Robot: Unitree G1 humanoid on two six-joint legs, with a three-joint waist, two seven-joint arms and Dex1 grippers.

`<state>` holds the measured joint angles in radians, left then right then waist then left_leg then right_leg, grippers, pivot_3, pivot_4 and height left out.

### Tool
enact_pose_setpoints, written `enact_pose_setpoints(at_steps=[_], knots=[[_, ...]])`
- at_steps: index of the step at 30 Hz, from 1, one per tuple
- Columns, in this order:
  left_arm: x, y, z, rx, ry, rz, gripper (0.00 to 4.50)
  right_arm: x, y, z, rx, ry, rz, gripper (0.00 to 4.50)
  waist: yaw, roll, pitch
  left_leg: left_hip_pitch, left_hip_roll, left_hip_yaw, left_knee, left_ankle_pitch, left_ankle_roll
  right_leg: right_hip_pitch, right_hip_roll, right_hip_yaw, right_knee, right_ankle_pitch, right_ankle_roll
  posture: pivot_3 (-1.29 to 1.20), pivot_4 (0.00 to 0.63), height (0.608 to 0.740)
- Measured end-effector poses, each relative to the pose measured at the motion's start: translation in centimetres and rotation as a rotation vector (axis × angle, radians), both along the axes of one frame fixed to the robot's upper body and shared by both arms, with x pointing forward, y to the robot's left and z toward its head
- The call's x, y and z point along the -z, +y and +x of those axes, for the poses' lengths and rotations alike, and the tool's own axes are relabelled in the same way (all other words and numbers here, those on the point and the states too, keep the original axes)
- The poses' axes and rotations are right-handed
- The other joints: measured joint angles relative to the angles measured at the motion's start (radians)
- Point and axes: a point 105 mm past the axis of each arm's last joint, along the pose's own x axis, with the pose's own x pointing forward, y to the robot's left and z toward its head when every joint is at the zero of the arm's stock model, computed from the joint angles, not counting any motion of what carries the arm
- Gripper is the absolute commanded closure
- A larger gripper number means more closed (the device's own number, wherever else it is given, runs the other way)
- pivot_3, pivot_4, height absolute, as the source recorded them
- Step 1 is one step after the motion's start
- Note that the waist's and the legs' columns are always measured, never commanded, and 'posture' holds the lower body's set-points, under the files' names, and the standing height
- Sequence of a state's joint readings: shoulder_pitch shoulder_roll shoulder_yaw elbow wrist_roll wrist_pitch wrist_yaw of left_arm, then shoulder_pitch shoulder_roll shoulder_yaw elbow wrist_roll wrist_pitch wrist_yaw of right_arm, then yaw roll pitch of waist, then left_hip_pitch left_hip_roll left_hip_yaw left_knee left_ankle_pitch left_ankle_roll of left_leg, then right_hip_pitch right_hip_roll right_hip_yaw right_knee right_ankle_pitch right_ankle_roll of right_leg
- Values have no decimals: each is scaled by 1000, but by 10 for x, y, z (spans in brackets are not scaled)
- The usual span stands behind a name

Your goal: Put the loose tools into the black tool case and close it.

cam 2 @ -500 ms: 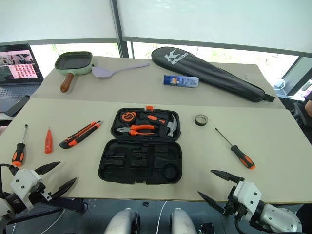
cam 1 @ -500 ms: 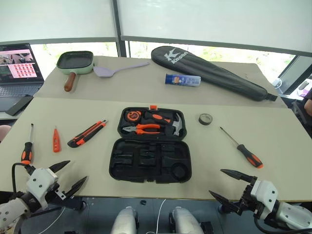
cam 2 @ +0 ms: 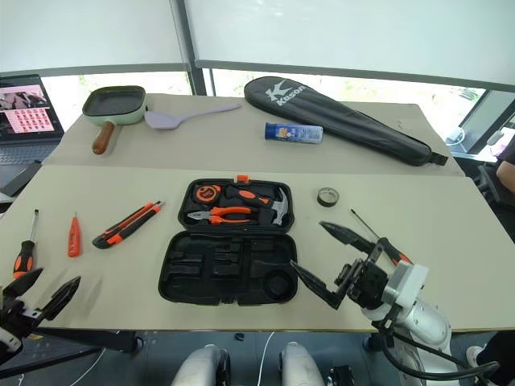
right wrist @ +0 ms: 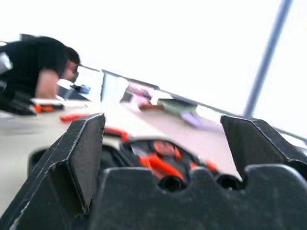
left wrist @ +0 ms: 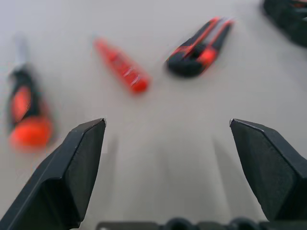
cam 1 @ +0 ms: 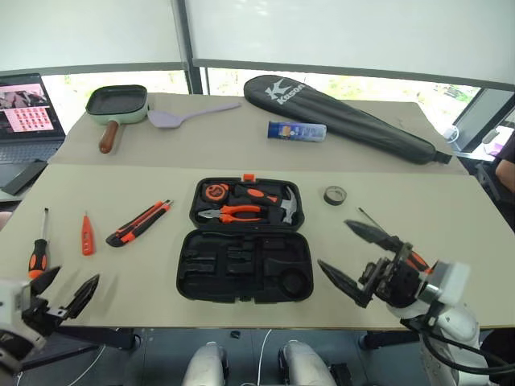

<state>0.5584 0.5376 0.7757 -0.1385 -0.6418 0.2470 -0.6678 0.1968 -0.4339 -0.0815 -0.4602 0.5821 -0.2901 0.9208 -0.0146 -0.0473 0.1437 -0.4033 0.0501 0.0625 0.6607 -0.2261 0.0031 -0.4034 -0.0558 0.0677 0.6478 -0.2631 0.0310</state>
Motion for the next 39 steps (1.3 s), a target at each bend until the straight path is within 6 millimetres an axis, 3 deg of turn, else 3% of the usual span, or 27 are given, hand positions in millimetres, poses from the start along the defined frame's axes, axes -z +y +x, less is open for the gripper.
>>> enact_pose_setpoints(at_steps=[3,7,14,18,21,24,29,32,36,39], knots=[[-1,36,-21,-227,1,-71,58,2,5,-5,-44,5,-1,42,5,-2,-1,2,0,0,0,0,0,0,0,-2,0,0,-1,0,150,740],[-8,44,-20,-298,10,-189,58,-7,8,-5,-51,-34,4,42,8,-4,-2,5,0,-1,0,0,-1,1,-3,-2,0,-1,-1,0,150,740],[-58,54,52,-200,105,-103,58,-18,25,-1,-107,-28,18,42,18,-6,-4,5,0,1,0,1,-1,1,-2,-6,1,-1,-4,0,150,740],[-57,65,80,-236,193,-71,58,-18,27,2,-106,-7,18,42,6,-6,-3,1,-1,1,-1,1,-1,0,-1,-3,2,0,-2,0,150,740],[-50,63,101,-213,280,-86,58,-18,31,4,-122,0,16,42,0,-6,-3,1,-1,2,-1,0,-2,0,0,-5,2,0,-3,0,150,740],[-36,57,109,-189,360,-106,755,-16,33,3,-138,16,10,0,-6,-8,-4,-1,0,3,-1,0,-3,-2,0,-4,2,0,-3,0,150,740],[-28,51,107,-166,429,-138,2717,-19,34,4,-159,4,-6,0,-3,-8,-4,-1,0,3,-1,0,-3,-3,0,-4,2,0,-3,0,150,740],[-28,53,100,-159,431,-131,3602,-19,34,3,-165,6,-4,0,-3,-8,-4,-1,0,2,-1,-1,-3,-3,-2,-4,3,0,-3,0,150,740],[-32,57,99,-126,340,-123,3604,-18,33,3,-165,10,-7,0,-2,-8,-4,-1,1,1,-1,-1,-3,-3,-2,-4,3,0,-3,0,150,740],[-58,54,110,-42,138,-70,3604,-21,33,5,-159,9,-17,0,6,-8,-3,-2,0,0,-1,0,-3,-2,-4,-6,2,0,-3,0,150,740]])
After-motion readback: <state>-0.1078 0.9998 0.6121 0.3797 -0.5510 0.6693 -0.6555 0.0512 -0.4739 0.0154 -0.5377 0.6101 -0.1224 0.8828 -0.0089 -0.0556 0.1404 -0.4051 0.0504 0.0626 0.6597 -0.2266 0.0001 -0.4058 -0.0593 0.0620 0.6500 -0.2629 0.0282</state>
